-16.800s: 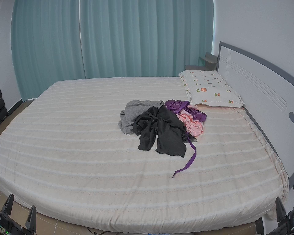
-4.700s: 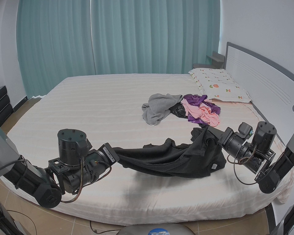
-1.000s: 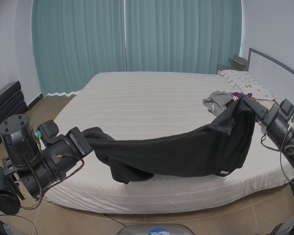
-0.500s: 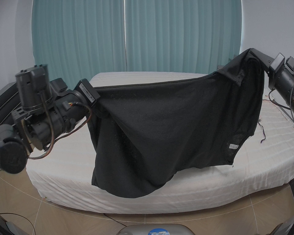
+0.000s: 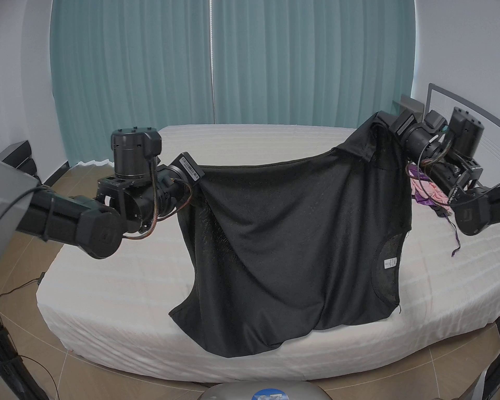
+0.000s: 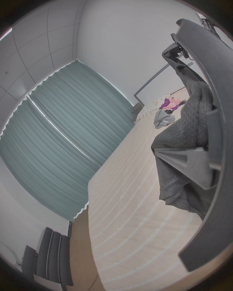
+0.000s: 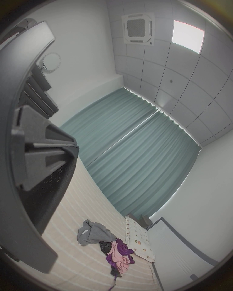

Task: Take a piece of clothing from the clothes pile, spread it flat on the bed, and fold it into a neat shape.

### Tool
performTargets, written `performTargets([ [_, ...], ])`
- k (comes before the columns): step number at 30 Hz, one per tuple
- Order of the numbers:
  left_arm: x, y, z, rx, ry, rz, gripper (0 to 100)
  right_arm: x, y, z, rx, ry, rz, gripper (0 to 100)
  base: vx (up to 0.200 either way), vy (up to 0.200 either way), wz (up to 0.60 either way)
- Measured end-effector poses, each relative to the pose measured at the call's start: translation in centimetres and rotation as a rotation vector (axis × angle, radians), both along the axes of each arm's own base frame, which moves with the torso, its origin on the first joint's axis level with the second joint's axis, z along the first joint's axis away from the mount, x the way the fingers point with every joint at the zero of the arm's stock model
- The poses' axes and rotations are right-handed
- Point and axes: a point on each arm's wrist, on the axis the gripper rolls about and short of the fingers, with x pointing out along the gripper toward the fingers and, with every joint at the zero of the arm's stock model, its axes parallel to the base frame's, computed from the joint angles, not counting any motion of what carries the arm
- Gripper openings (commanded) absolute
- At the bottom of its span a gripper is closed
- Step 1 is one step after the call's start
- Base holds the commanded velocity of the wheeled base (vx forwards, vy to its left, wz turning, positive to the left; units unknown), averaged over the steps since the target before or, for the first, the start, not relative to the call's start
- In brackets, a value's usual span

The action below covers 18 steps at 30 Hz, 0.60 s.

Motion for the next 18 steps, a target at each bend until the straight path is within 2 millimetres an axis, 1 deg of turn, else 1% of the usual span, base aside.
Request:
performTargets([
  [4, 2.2, -0.8, -1.7, -0.015, 0.03, 0.003, 0, 2.6, 0.5, -2.8, -0.01, 0.051, -0.029, 0, 0.2, 0.0, 0.0],
  [7, 3.6, -1.3, -3.4, -0.014, 0.058, 0.006, 0, 4.1, 0.8, -5.2, -0.018, 0.094, -0.046, 0, 0.2, 0.0, 0.0],
  [13, 5.7, -2.1, -7.5, -0.006, 0.116, 0.012, 0, 6.4, 1.2, -10.4, -0.041, 0.195, -0.08, 0, 0.0, 0.0, 0.0],
  [18, 6.8, -2.6, -10.9, 0.003, 0.152, 0.015, 0, 7.7, 1.4, -14.6, -0.06, 0.286, -0.098, 0, 0.0, 0.0, 0.0],
])
